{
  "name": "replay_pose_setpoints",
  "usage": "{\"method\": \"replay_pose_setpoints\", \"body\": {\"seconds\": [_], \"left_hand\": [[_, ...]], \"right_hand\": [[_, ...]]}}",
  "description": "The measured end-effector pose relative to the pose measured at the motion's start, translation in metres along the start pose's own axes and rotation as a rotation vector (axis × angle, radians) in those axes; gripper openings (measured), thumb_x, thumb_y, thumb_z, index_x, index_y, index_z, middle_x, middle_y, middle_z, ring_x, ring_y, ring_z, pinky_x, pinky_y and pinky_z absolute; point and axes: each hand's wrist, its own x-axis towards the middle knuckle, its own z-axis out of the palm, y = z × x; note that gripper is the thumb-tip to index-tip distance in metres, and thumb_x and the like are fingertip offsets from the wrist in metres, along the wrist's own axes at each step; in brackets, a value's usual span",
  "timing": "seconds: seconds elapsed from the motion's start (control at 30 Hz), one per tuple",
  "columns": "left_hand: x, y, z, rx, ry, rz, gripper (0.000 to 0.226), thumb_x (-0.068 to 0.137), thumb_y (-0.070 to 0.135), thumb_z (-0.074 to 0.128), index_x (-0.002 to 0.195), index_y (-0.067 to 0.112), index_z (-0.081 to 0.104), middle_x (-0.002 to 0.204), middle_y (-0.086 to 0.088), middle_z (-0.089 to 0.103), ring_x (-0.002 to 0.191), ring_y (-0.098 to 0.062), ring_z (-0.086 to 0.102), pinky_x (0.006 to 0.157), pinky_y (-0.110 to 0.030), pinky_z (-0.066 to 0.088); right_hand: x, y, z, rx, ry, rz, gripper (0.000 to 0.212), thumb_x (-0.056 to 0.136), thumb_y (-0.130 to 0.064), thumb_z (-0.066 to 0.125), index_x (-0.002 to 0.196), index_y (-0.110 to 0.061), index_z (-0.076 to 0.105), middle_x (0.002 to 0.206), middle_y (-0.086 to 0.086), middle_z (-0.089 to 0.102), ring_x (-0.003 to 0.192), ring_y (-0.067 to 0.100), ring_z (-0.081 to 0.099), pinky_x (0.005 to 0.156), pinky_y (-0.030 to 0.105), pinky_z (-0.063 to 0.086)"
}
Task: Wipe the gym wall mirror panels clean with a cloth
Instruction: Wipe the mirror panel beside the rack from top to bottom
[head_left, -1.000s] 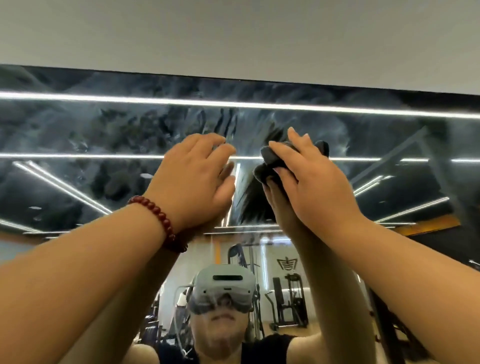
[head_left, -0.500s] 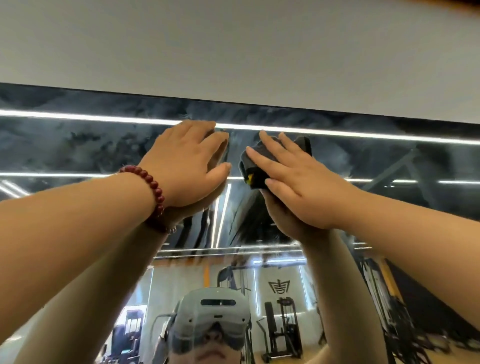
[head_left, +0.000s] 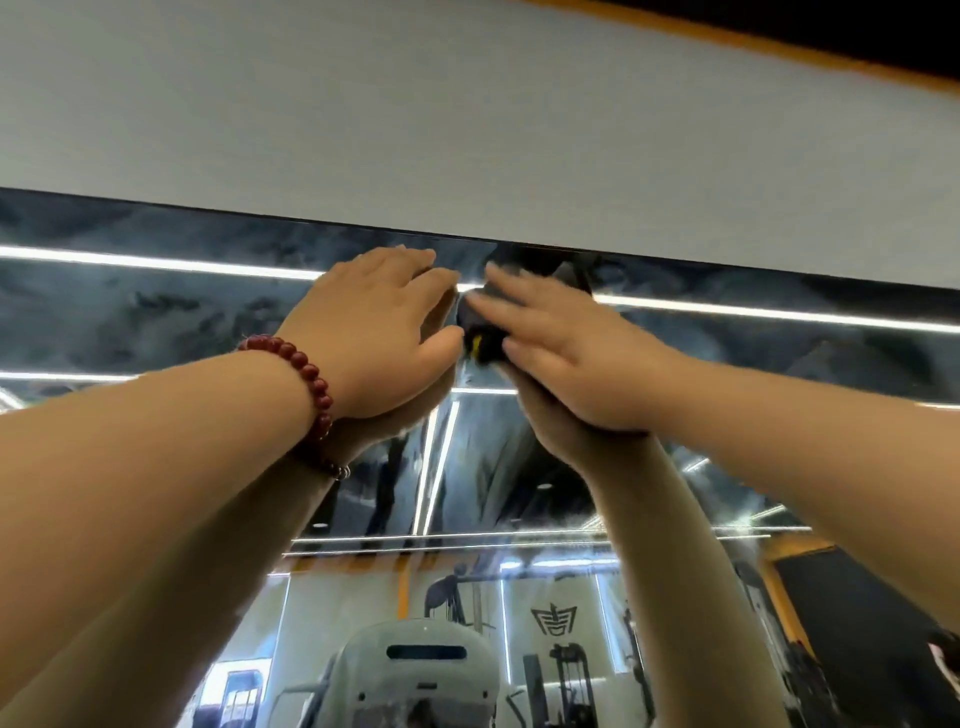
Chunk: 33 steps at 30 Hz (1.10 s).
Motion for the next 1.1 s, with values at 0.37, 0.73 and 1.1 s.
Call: {"method": "replay_pose_setpoints", "body": {"seconds": [0.37, 0.73, 1.1], "left_hand": [[-0.001, -0.001, 0.0, -0.034, 0.042, 0.011, 0.074, 0.083, 0.043, 0.012, 0.151, 0.024, 0.035, 0.161, -0.001, 0.027, 0.148, -0.019, 0.021, 0.121, -0.044, 0.019], [-0.025, 0.01, -0.007, -0.026, -0.044, 0.04, 0.078, 0.084, 0.047, 0.008, 0.155, 0.02, 0.026, 0.163, 0.0, 0.02, 0.148, -0.016, 0.017, 0.12, -0.033, 0.011], [-0.064, 0.029, -0.005, -0.019, -0.115, 0.085, 0.092, 0.074, 0.055, -0.005, 0.158, 0.021, 0.009, 0.166, 0.005, 0.003, 0.151, -0.01, -0.002, 0.115, -0.022, -0.008]], "right_hand": [[0.031, 0.021, -0.007, 0.033, 0.034, 0.2, 0.049, 0.108, -0.029, 0.033, 0.156, -0.034, 0.02, 0.166, -0.005, 0.007, 0.152, 0.015, 0.004, 0.124, 0.036, 0.001], [0.02, 0.031, -0.022, 0.044, -0.01, 0.282, 0.05, 0.109, -0.029, 0.03, 0.156, -0.034, 0.018, 0.166, -0.006, 0.005, 0.152, 0.013, 0.002, 0.122, 0.034, 0.001], [-0.037, 0.013, -0.011, -0.023, -0.153, -0.059, 0.048, 0.105, -0.046, 0.027, 0.149, -0.05, 0.009, 0.164, -0.017, 0.004, 0.151, 0.006, 0.0, 0.124, 0.047, 0.01]]}}
